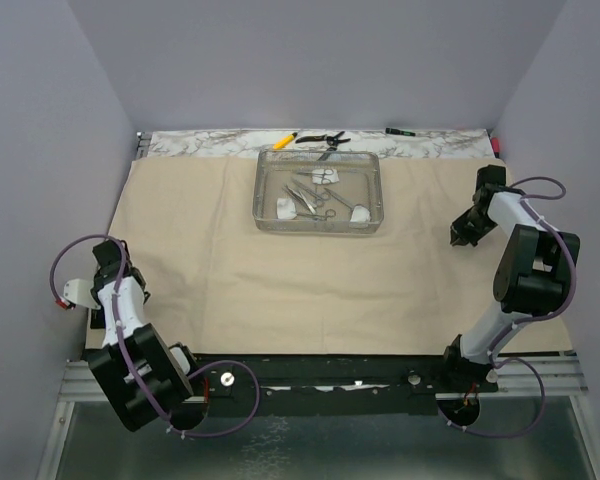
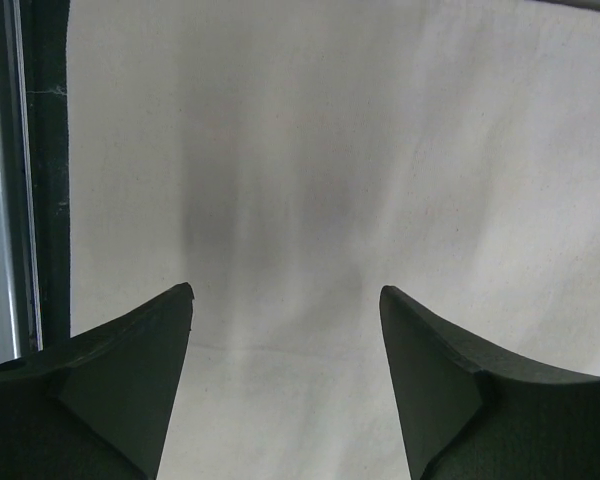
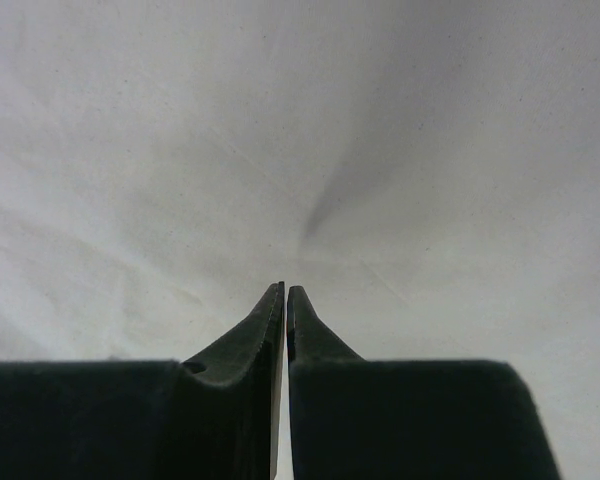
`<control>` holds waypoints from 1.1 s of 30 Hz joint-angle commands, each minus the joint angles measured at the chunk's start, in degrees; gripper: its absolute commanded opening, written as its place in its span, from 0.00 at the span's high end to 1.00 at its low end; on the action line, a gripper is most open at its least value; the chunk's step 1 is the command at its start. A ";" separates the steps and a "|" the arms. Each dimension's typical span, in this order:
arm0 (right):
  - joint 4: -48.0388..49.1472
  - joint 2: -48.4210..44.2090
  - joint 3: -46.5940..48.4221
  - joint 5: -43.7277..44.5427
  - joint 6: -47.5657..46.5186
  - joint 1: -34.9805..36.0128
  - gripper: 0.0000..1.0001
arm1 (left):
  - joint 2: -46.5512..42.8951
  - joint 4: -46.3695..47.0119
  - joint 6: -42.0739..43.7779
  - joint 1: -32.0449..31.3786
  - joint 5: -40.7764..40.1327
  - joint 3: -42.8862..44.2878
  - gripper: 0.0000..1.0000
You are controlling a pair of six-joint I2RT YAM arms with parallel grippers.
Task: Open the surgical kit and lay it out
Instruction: Smooth out the surgical kit at the center of the board.
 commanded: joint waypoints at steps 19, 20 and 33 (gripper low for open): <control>-2.16 3.06 4.43 1.08 0.03 0.18 0.94 | -6.15 4.18 -7.57 12.17 -7.97 -6.02 0.29; -2.29 3.33 4.71 1.03 0.03 0.12 0.94 | -6.27 4.71 -7.67 12.29 -7.59 -6.21 0.30; -2.40 5.82 6.26 0.95 0.29 0.12 0.94 | -2.47 7.44 -9.68 13.25 -7.33 -6.93 0.28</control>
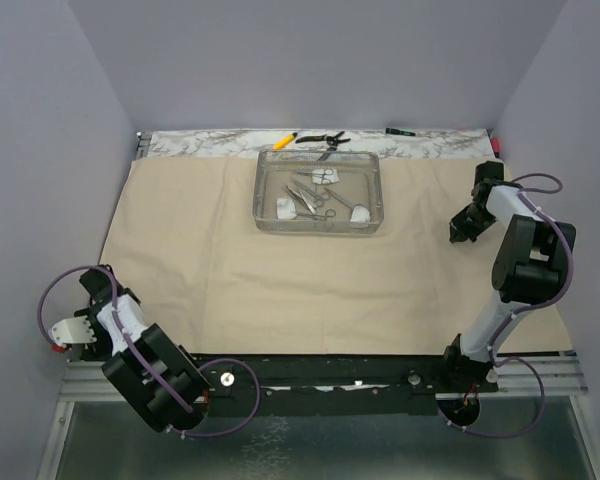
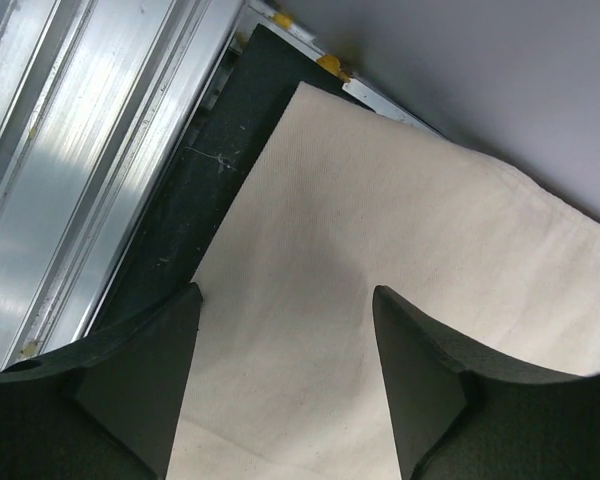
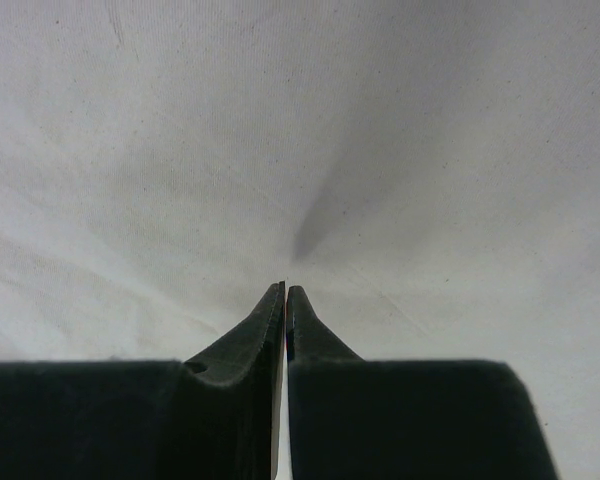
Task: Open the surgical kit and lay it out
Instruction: Smooth out the surgical kit at the center of the board.
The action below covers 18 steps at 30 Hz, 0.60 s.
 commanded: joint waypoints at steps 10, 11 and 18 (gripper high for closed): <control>-0.87 0.78 0.48 2.10 0.90 0.06 0.95 | 8.55 1.44 3.31 1.79 -0.15 3.23 0.45; -0.76 0.39 0.40 2.54 0.84 0.13 0.96 | 8.65 1.43 3.70 1.78 -0.17 3.71 0.50; -0.69 -0.61 0.53 5.89 -0.16 0.14 0.98 | 8.89 -0.57 7.09 1.86 0.21 11.04 0.74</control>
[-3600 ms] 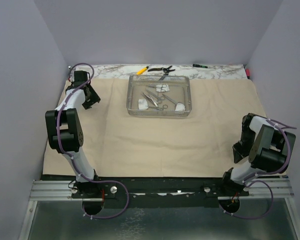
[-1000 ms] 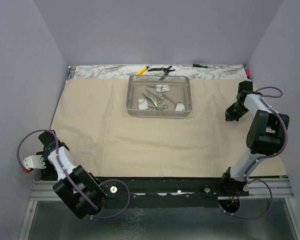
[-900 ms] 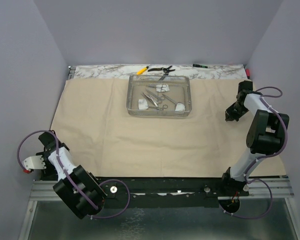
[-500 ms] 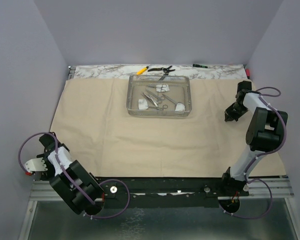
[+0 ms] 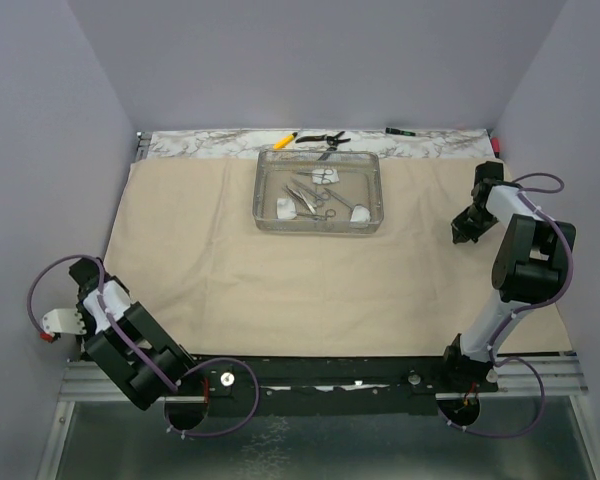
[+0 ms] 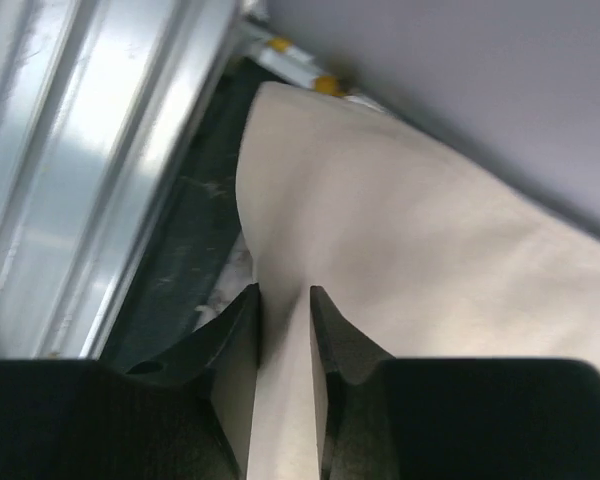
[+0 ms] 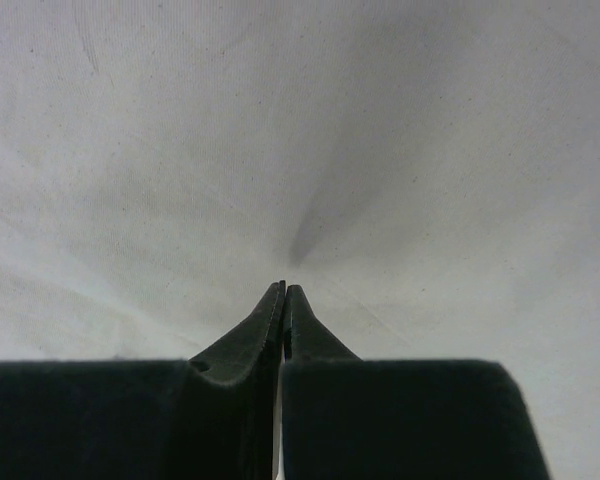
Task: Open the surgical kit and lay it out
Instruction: Smooth out the surgical kit at the center of the board.
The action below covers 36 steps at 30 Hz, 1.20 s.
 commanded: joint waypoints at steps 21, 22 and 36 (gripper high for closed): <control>-0.50 -2.45 -3.08 4.80 0.47 -0.52 0.97 | -2.36 -3.23 5.66 -12.76 -6.69 14.51 0.34; -0.41 -2.40 -3.08 4.54 0.39 -0.68 0.97 | -1.85 -2.50 5.82 -14.65 -6.04 14.95 0.34; 1.05 -0.62 -5.71 4.55 -1.31 -4.27 0.91 | 4.05 5.18 7.58 -22.29 7.04 6.66 0.47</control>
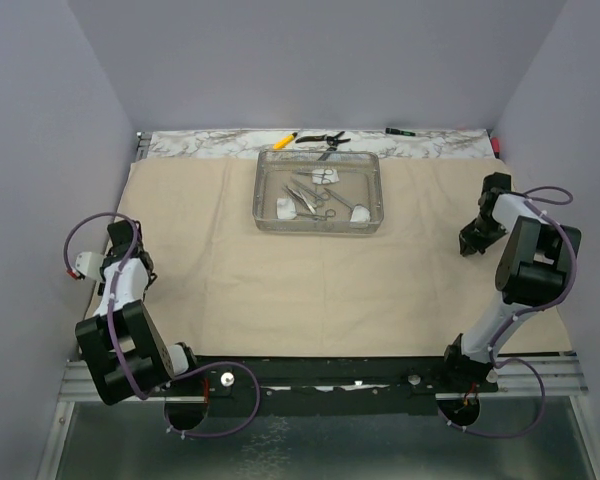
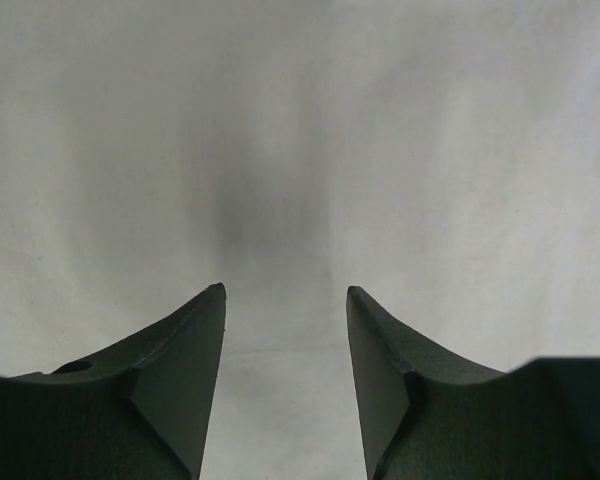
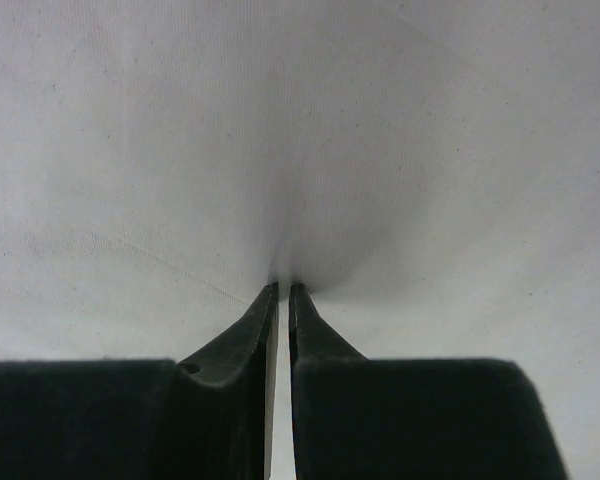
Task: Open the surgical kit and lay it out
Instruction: Smooth out the surgical kit at the center of the board.
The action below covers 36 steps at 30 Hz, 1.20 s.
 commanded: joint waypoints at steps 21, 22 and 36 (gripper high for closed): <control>-4.71 0.39 -5.14 10.21 1.44 -5.89 0.90 | 4.03 -1.04 2.31 11.21 6.35 -6.54 0.47; -5.15 -0.41 -4.25 10.30 1.22 -5.84 0.90 | 3.19 -1.21 2.81 11.24 6.96 -5.62 0.47; 8.48 -3.20 12.53 -2.75 -14.29 -0.89 0.66 | 12.23 11.22 24.55 -4.16 16.73 17.96 0.45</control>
